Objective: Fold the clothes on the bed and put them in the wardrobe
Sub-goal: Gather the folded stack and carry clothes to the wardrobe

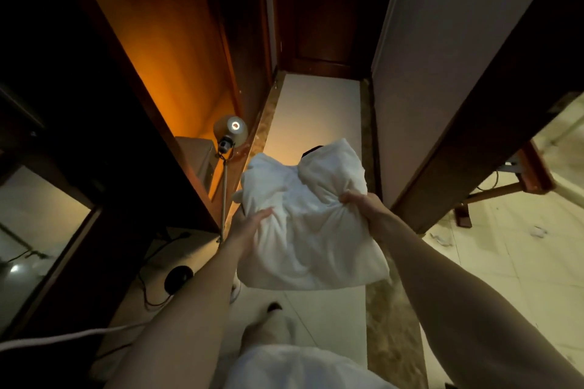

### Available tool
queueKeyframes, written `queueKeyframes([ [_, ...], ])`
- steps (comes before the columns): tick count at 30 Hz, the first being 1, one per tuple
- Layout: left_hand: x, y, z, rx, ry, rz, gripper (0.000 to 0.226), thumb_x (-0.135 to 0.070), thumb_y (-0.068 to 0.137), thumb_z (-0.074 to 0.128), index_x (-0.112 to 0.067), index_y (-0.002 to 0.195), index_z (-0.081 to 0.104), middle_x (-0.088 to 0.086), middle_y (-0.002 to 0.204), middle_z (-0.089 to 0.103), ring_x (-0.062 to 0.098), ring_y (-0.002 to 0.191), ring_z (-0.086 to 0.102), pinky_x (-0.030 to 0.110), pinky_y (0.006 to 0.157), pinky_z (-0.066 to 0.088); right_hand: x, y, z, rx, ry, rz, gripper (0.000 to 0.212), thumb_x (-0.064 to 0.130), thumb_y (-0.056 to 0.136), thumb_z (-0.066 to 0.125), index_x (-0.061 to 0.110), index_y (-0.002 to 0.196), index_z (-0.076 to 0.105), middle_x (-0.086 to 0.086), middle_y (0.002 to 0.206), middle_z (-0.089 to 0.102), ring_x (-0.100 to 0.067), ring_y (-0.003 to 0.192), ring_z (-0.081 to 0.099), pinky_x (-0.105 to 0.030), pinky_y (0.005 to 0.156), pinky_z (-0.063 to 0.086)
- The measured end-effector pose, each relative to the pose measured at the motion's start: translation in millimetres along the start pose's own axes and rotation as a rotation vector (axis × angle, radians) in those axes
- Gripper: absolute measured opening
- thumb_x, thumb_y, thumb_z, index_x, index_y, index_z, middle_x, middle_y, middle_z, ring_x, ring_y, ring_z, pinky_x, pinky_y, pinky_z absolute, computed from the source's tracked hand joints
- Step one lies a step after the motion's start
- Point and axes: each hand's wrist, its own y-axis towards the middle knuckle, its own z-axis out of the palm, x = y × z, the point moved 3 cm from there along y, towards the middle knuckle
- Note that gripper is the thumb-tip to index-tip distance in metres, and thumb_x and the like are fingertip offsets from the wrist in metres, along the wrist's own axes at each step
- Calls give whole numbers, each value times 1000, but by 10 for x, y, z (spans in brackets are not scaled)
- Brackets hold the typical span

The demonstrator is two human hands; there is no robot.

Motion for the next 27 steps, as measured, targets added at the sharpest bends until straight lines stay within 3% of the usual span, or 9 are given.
queueKeyframes([
  [2, -191, 313, 90, 36, 11, 3, 45, -10, 83, 72, -15, 122, 51, 5, 111, 58, 12, 78, 57, 24, 60, 43, 229, 307, 73, -1, -11, 10, 47, 17, 73, 76, 1, 114, 59, -15, 99, 66, -29, 86, 67, -31, 62, 54],
  [8, -610, 1459, 272, 111, 105, 47, 82, -28, 75, 80, -18, 145, 36, 1, 135, 48, 26, 119, 49, 42, 102, 41, 875, 1092, 260, -35, 16, 3, 40, 11, 76, 70, 3, 113, 59, -13, 100, 63, -27, 86, 63, -31, 60, 49],
  [12, -859, 2019, 455, 156, 117, 51, 73, -24, 80, 77, -18, 141, 39, 0, 129, 50, 23, 114, 51, 35, 93, 41, 1236, 1609, 282, -79, 28, 12, 48, 14, 71, 71, 4, 116, 60, -15, 106, 64, -31, 93, 63, -35, 70, 54],
  [15, -1002, 2444, 592, 142, 136, -8, 92, -47, 66, 84, -22, 143, 40, -2, 138, 51, 25, 121, 52, 45, 104, 43, 1494, 2030, 244, -83, 34, 27, 55, 17, 64, 75, 6, 117, 62, -16, 109, 66, -33, 96, 66, -45, 85, 56],
  [18, -1026, 2962, 786, 130, 135, -36, 108, -66, 51, 82, -23, 141, 43, 2, 137, 55, 28, 120, 56, 51, 104, 44, 1787, 2440, 188, -65, 56, 13, 54, 15, 63, 76, 7, 114, 63, -17, 107, 68, -34, 95, 67, -46, 84, 57],
  [21, -1140, 3363, 1044, 53, 112, -61, 103, -67, 64, 76, -20, 146, 34, 3, 143, 47, 32, 127, 48, 53, 107, 39, 2133, 2908, 123, -14, 87, 8, 39, 8, 67, 75, 2, 104, 69, -18, 99, 71, -34, 88, 69, -42, 79, 58],
  [25, -1281, 3950, 1379, -53, 41, -112, 129, -85, 44, 68, -27, 150, 24, 5, 151, 37, 35, 134, 40, 57, 109, 35, 2648, 3527, 48, 33, 75, -6, 26, 6, 70, 74, 0, 94, 73, -17, 96, 73, -30, 86, 67, -38, 83, 54],
  [27, -1450, 4126, 1533, -92, 2, -120, 125, -82, 49, 67, -27, 151, 22, 4, 151, 36, 35, 135, 40, 57, 109, 35, 2947, 3818, 20, 65, 60, -12, 30, 8, 69, 75, -2, 97, 73, -15, 92, 72, -29, 83, 66, -37, 82, 53],
])
